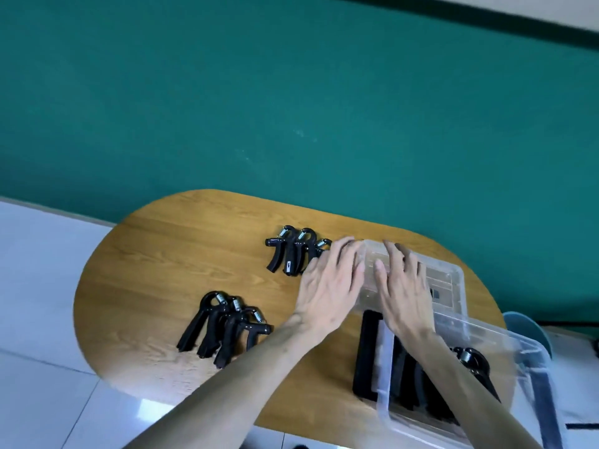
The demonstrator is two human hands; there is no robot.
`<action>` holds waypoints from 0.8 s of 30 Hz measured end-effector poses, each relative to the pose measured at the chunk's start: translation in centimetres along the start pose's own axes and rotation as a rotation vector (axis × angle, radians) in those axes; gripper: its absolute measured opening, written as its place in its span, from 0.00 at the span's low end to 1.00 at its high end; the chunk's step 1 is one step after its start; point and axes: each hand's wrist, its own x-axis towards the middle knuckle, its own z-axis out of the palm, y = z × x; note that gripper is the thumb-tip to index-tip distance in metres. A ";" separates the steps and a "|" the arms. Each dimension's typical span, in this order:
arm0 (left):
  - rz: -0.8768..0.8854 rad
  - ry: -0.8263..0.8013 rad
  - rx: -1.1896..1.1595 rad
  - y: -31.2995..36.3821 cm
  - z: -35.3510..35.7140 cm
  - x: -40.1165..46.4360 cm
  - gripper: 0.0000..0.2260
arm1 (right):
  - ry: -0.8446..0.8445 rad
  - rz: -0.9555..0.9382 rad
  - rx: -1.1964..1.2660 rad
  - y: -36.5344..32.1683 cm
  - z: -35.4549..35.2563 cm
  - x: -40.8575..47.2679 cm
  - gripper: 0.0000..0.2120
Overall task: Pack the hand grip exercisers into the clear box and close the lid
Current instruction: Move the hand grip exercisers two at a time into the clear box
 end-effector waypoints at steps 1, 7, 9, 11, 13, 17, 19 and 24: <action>-0.020 0.018 0.011 -1.3 -1.1 0.3 0.17 | -0.004 -0.017 -0.001 -1.7 0.1 0.7 0.28; -0.217 0.001 0.106 -11.4 -5.8 -1.2 0.17 | -0.063 -0.096 -0.003 -11.4 2.9 3.4 0.25; -0.279 -0.027 0.151 -15.0 -6.7 -2.6 0.17 | -0.100 -0.107 -0.033 -14.0 4.6 4.0 0.24; -0.322 -0.047 0.166 -17.9 -7.3 -3.6 0.17 | -0.136 -0.108 -0.038 -16.0 6.3 4.5 0.24; -0.365 -0.070 0.162 -20.5 -7.6 -4.4 0.18 | -0.167 -0.124 -0.049 -17.6 8.2 4.9 0.24; -0.435 -0.110 0.139 -24.7 -7.5 -5.5 0.18 | -0.232 -0.109 -0.078 -19.1 12.1 5.8 0.24; -0.450 -0.138 0.130 -26.3 -6.9 -6.5 0.19 | -0.254 -0.098 -0.069 -19.3 14.0 5.9 0.23; -0.529 -0.271 0.121 -28.8 -4.5 -9.8 0.20 | -0.318 -0.062 -0.090 -18.5 17.8 5.5 0.23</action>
